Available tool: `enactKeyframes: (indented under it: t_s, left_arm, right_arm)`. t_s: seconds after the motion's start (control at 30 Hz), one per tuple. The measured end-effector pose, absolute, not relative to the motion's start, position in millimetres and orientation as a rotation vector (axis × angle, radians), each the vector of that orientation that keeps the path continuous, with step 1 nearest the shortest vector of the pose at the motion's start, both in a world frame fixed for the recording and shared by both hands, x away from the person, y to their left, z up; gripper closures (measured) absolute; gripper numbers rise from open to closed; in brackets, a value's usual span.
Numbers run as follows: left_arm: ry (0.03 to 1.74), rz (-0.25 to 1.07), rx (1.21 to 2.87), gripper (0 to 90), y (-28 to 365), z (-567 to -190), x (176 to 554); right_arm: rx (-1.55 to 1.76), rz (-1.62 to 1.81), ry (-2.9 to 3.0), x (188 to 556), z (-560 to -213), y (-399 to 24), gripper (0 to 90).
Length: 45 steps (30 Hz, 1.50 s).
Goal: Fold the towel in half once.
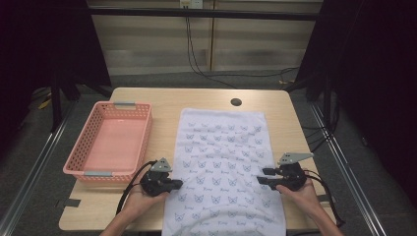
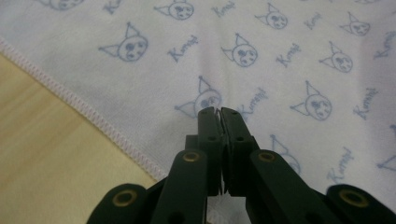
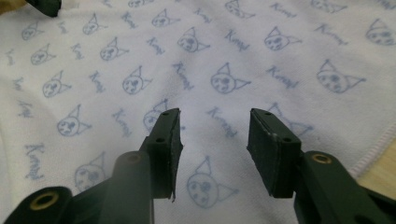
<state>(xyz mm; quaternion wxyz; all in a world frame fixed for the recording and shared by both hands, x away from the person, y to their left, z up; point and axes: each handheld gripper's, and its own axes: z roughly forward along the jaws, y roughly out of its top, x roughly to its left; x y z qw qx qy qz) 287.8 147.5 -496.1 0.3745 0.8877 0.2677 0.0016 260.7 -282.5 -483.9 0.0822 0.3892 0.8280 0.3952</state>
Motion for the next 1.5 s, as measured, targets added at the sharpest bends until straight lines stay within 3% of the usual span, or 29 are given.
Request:
enactKeyframes:
  t_s: [0.1,0.3,0.4,0.5,0.57,0.63,0.7,0.83,1.0,1.5]
  left_arm:
    - [0.673,-0.026,2.286,87.7,149,-495,282]
    - [0.724,-0.043,2.213,60.3,142,-494,299]
    - [0.744,-0.005,2.215,58.2,137,-495,313]
    - [0.775,0.026,2.198,56.4,135,-498,325]
    - [0.731,0.063,2.227,59.8,134,-499,326]
    - [0.691,0.129,2.252,73.5,136,-499,321]
    - [0.708,0.116,2.245,83.6,139,-499,319]
    - [0.709,0.044,2.226,88.8,147,-501,309]
    - [0.655,0.048,2.281,88.9,142,-497,284]
    - [0.572,-0.169,2.335,88.9,145,-492,224]
  right_arm:
    - [1.159,1.164,2.488,262,-487,-281,55.3]
    - [1.159,1.151,2.468,282,-492,-281,58.2]
    - [1.204,1.129,2.465,293,-495,-282,56.8]
    - [1.198,1.086,2.468,297,-498,-279,47.7]
    - [1.192,1.068,2.461,297,-500,-277,47.1]
    - [1.163,1.044,2.461,294,-501,-275,50.4]
    - [1.155,1.009,2.458,289,-499,-273,70.3]
    - [1.144,1.023,2.475,278,-499,-276,84.9]
    - [1.149,1.048,2.52,260,-497,-279,86.6]
    - [1.115,0.979,2.678,206,-488,-284,87.7]
